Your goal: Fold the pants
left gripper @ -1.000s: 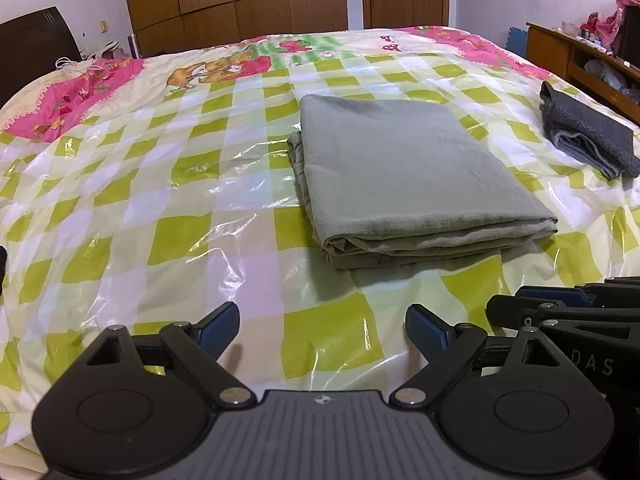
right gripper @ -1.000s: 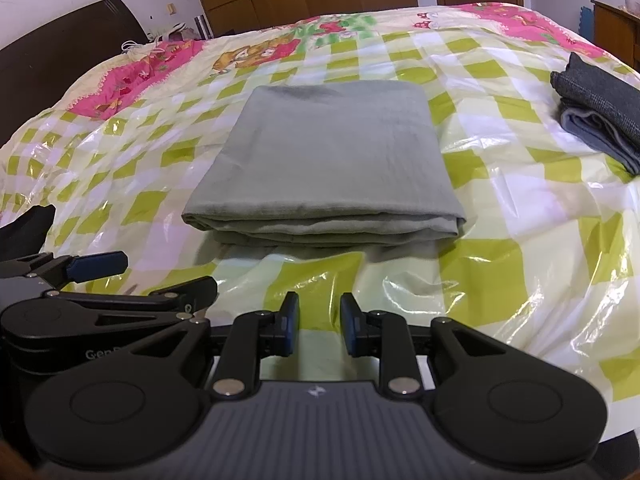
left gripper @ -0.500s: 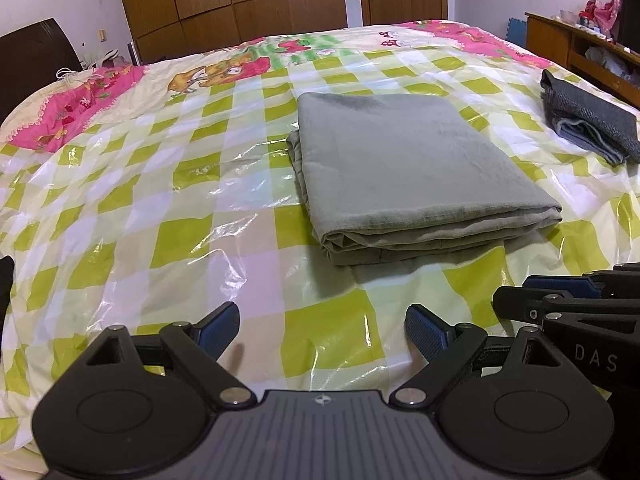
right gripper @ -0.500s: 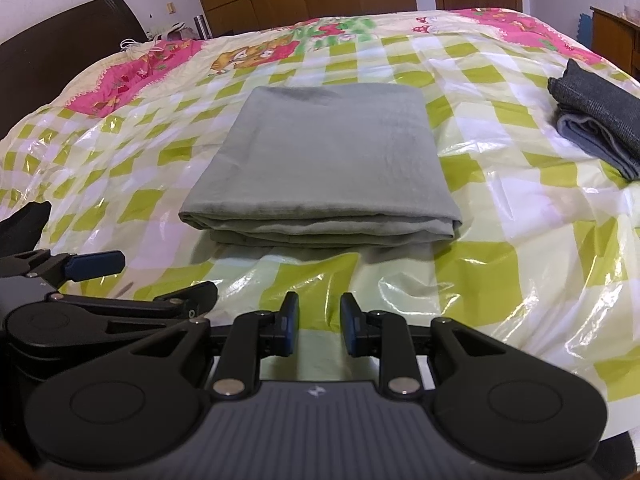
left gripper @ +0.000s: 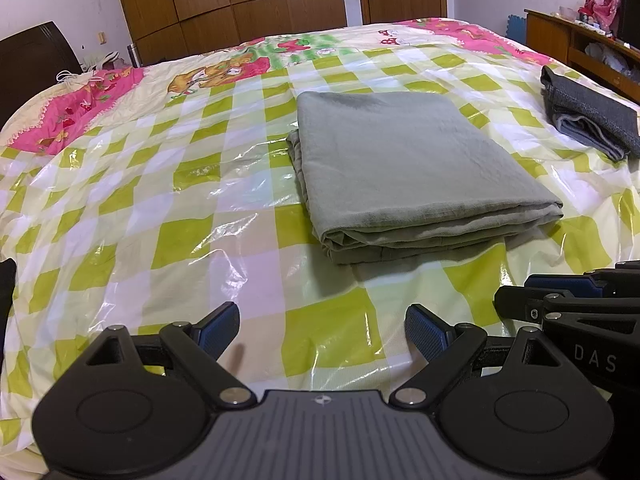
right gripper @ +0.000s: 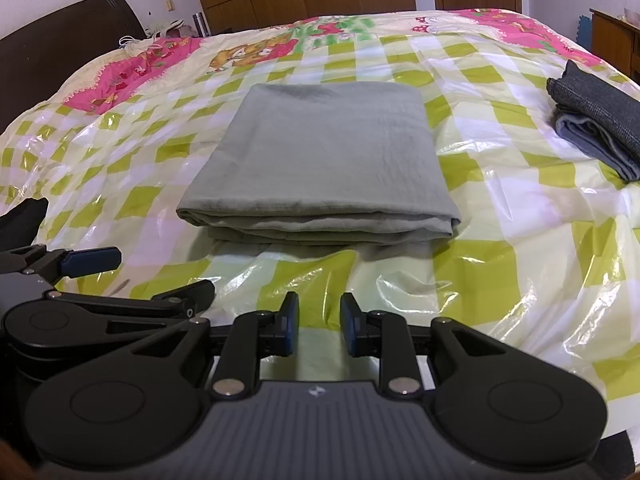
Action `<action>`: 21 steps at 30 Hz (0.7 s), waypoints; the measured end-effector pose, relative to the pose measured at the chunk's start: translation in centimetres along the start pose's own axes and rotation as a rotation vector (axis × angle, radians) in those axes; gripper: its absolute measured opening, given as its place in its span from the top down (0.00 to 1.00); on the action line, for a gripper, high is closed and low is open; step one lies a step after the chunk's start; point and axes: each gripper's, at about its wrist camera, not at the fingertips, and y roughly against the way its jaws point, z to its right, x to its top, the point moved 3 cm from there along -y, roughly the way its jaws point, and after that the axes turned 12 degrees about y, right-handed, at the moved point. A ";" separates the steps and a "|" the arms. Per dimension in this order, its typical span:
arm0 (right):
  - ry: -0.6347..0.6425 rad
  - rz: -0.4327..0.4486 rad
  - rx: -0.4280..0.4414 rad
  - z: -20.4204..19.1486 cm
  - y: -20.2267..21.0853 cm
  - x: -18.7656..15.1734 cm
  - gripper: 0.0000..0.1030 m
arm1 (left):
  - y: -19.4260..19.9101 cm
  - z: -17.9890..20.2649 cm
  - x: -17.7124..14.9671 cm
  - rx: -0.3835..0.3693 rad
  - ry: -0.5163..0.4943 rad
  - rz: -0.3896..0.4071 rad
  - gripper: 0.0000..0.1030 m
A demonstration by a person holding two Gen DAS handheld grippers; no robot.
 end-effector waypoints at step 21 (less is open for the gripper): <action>0.001 -0.002 -0.002 0.0 0.0 0.0 0.76 | -0.1 -0.2 -0.2 -0.002 0.002 -0.007 0.03</action>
